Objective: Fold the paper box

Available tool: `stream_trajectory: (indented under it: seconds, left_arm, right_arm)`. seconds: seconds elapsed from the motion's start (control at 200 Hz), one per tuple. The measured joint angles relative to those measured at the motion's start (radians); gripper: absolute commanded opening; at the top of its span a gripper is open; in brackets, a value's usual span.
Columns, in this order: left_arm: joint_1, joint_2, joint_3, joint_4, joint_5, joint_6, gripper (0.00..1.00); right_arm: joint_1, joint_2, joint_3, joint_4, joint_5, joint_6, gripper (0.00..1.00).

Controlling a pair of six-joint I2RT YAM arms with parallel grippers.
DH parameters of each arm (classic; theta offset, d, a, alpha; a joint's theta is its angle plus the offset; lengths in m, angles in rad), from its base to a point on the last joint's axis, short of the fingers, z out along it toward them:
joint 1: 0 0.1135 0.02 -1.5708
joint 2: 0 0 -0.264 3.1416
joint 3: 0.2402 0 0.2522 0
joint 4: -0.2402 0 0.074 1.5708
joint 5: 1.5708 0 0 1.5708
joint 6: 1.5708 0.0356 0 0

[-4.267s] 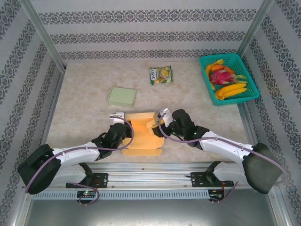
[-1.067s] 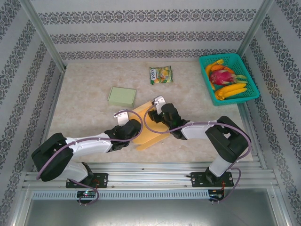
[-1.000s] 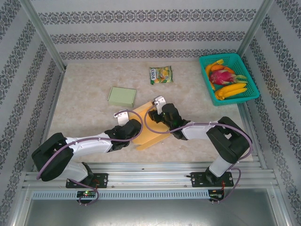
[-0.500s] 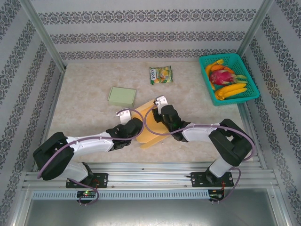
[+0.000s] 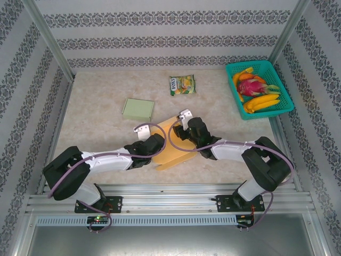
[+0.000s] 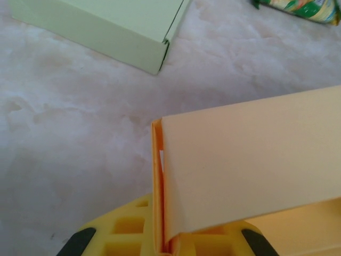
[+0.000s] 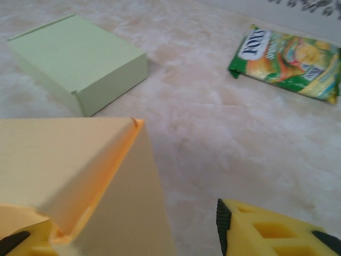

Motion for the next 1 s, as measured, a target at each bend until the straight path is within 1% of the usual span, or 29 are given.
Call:
stream_trajectory:
  seconds: [0.18,0.355,0.455,0.51,0.649,0.784,0.869,0.939,0.999]
  left_arm:
    - [-0.002,0.019,0.006,-0.029,0.003,0.001,0.00]
    - [-0.003,0.019,0.006,-0.031,0.004,0.001,0.00]
    - [-0.003,0.019,0.007,-0.030,0.005,0.001,0.00]
    - [-0.003,0.019,0.009,-0.031,0.007,0.001,0.00]
    - [-0.003,0.019,0.015,-0.035,0.018,0.002,0.00]
    - [-0.005,0.019,0.020,-0.034,0.038,0.002,0.00]
    - [-0.005,0.019,0.031,-0.031,0.046,0.002,0.00]
    - [-0.005,0.019,0.040,-0.027,0.049,0.002,0.00]
    - [-0.005,0.019,0.043,-0.026,0.049,0.001,0.00]
  right_arm:
    - [0.000,-0.013,-0.001,0.024,-0.060,0.002,0.55]
    - [0.002,-0.014,0.001,0.022,-0.063,-0.002,0.50]
    - [0.005,-0.012,0.001,0.022,-0.048,-0.017,0.44]
    - [0.011,-0.005,0.001,0.025,-0.029,-0.025,0.37]
    - [0.038,0.016,0.001,0.038,0.083,-0.057,0.26]
    - [0.082,0.030,0.005,0.046,0.241,-0.103,0.27]
    - [0.097,0.032,0.005,0.060,0.322,-0.114,0.31]
    - [0.101,0.031,0.005,0.071,0.363,-0.117,0.33]
    - [0.103,0.028,0.005,0.073,0.383,-0.121,0.40]
